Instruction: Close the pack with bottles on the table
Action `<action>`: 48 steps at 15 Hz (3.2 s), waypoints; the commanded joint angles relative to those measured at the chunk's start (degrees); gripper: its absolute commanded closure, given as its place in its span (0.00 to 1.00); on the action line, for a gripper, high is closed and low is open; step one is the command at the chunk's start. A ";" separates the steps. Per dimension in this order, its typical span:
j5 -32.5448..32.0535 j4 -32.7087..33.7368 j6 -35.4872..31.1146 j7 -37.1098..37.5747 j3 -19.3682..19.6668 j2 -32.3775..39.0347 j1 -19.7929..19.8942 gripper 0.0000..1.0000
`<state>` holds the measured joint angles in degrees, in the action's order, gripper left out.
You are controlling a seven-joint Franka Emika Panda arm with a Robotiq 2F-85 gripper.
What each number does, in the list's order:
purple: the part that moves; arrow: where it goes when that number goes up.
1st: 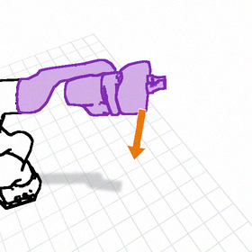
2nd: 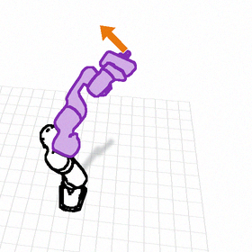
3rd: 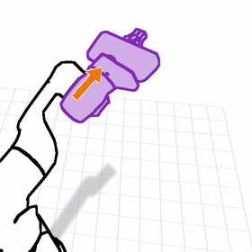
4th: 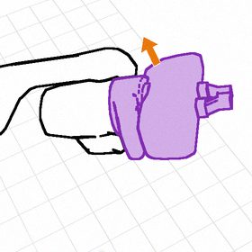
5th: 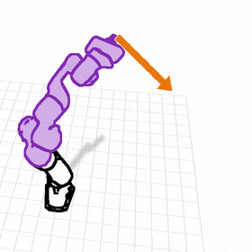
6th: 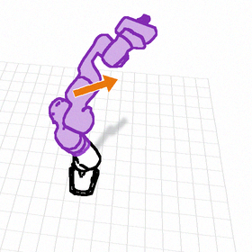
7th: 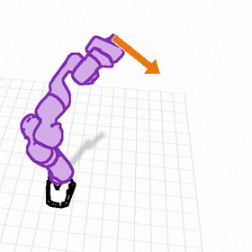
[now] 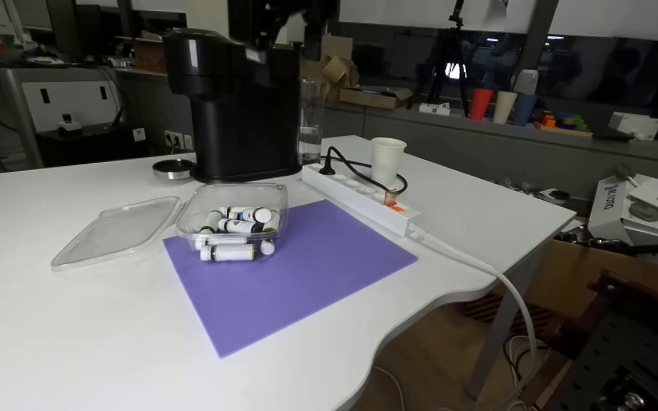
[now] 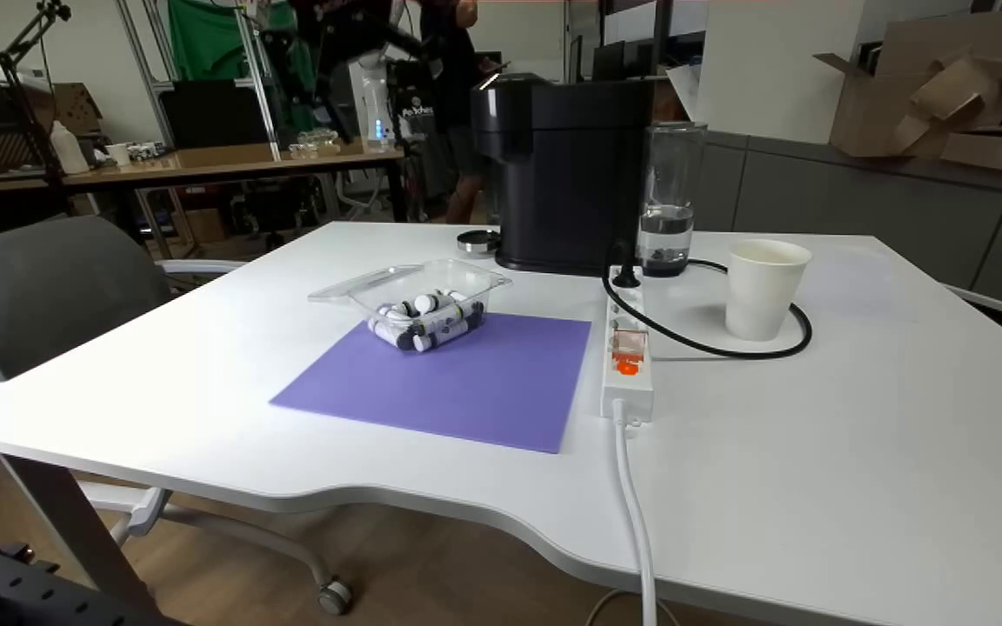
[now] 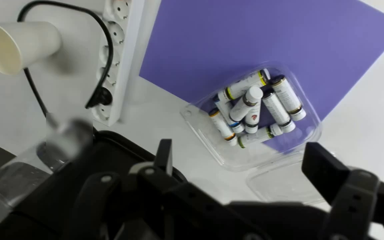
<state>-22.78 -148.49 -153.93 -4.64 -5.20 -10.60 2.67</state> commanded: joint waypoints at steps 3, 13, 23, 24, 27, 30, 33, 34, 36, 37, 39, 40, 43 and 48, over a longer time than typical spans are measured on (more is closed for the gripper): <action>-19.36 5.47 -6.63 9.64 -4.64 12.95 -0.75 0.00; -28.94 7.53 -3.97 11.80 -4.63 17.59 -2.22 0.00; -49.16 12.97 -2.67 20.22 -3.61 29.35 -8.47 0.00; -51.97 13.79 -2.23 21.52 -3.48 30.42 -9.35 0.00; -58.26 15.89 -1.03 24.32 -3.23 33.47 -11.34 0.00; -63.64 18.59 -0.43 28.25 -2.89 36.65 -12.63 0.00; -69.65 22.29 -0.01 32.80 -2.52 39.81 -13.64 0.00; -71.16 23.47 0.46 33.88 -2.48 40.91 -13.92 0.00; -73.99 25.68 1.62 36.05 -2.60 43.17 -14.38 0.00; -75.28 26.67 2.23 37.16 -2.68 44.22 -14.61 0.00; -77.64 28.49 3.29 39.39 -2.81 46.15 -15.02 0.00; -78.83 29.33 3.72 40.69 -2.88 46.96 -15.22 0.00; -83.23 31.43 4.63 45.64 -3.17 48.22 -15.69 0.00; -90.81 33.13 8.34 51.61 -6.28 48.37 -13.99 0.00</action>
<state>-108.96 -116.68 -148.45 42.39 -9.11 37.48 -12.76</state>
